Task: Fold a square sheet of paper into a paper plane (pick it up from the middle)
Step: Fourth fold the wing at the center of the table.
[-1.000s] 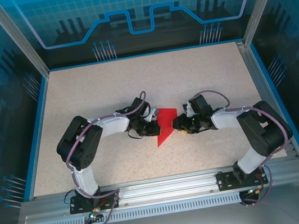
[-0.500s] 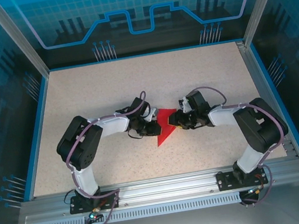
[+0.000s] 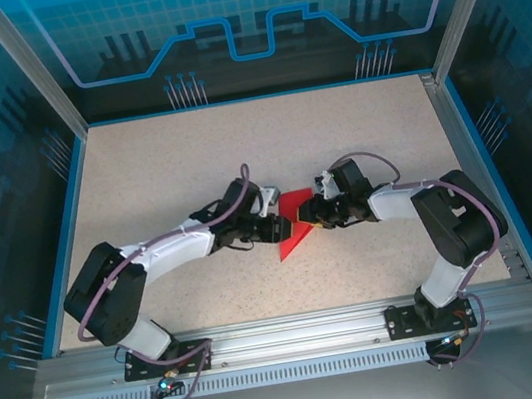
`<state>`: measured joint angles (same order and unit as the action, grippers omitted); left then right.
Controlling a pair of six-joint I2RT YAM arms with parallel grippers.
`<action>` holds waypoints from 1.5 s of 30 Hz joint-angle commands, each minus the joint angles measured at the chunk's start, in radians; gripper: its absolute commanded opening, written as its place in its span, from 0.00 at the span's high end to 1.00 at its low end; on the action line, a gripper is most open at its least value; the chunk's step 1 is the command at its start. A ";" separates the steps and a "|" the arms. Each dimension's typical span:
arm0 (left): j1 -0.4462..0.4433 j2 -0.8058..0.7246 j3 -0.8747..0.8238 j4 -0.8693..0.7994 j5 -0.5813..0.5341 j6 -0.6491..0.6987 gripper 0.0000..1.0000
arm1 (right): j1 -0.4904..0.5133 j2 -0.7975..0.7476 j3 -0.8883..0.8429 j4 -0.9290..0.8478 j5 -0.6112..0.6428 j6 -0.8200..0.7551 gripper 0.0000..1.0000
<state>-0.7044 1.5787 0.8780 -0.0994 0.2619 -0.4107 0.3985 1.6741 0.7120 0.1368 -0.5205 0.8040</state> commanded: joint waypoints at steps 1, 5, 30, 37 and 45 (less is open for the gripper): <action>-0.094 0.011 -0.019 -0.003 -0.188 -0.020 0.60 | -0.016 -0.009 0.031 -0.037 -0.046 -0.031 0.64; -0.164 0.057 -0.017 0.014 -0.323 -0.037 0.59 | -0.020 -0.017 0.032 -0.047 -0.057 -0.041 0.64; -0.265 0.160 -0.028 0.029 -0.572 0.008 0.60 | -0.020 -0.018 0.050 -0.056 -0.091 -0.032 0.71; -0.266 0.155 -0.034 0.039 -0.570 0.007 0.68 | -0.020 -0.016 0.049 -0.065 -0.087 -0.036 0.71; -0.265 0.164 -0.027 0.038 -0.566 0.015 0.76 | -0.020 -0.020 0.048 -0.068 -0.084 -0.036 0.71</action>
<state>-0.9615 1.7313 0.8608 -0.0692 -0.2924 -0.4126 0.3916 1.6737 0.7422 0.0937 -0.5850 0.7807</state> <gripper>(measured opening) 0.252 0.294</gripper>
